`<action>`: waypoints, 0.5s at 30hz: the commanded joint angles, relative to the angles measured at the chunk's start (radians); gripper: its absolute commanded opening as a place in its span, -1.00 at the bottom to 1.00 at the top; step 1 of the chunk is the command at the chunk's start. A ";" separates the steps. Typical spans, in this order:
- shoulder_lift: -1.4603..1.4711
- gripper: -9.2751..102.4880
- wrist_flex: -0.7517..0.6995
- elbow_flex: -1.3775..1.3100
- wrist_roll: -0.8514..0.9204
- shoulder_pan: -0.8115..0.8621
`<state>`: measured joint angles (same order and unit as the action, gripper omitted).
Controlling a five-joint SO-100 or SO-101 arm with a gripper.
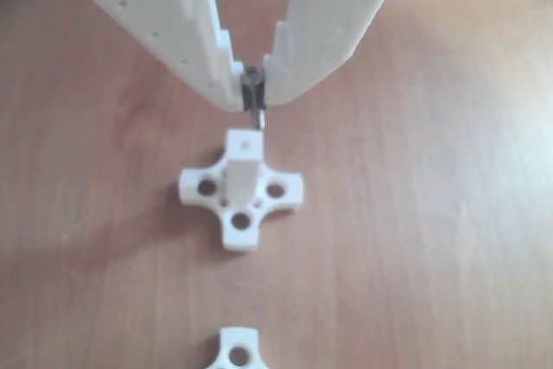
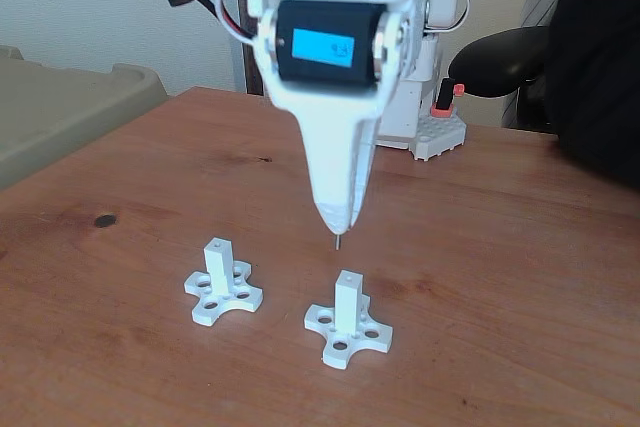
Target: Grab the screw and set it in the hole.
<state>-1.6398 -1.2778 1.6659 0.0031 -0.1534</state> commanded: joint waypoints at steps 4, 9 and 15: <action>-0.101 -0.91 0.023 0.009 -0.012 -0.026; -0.101 -0.91 0.026 0.017 -0.015 -0.032; -0.098 -0.91 0.051 0.052 -0.018 -0.041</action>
<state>-1.6475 -1.2563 1.7227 -0.0092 -0.1841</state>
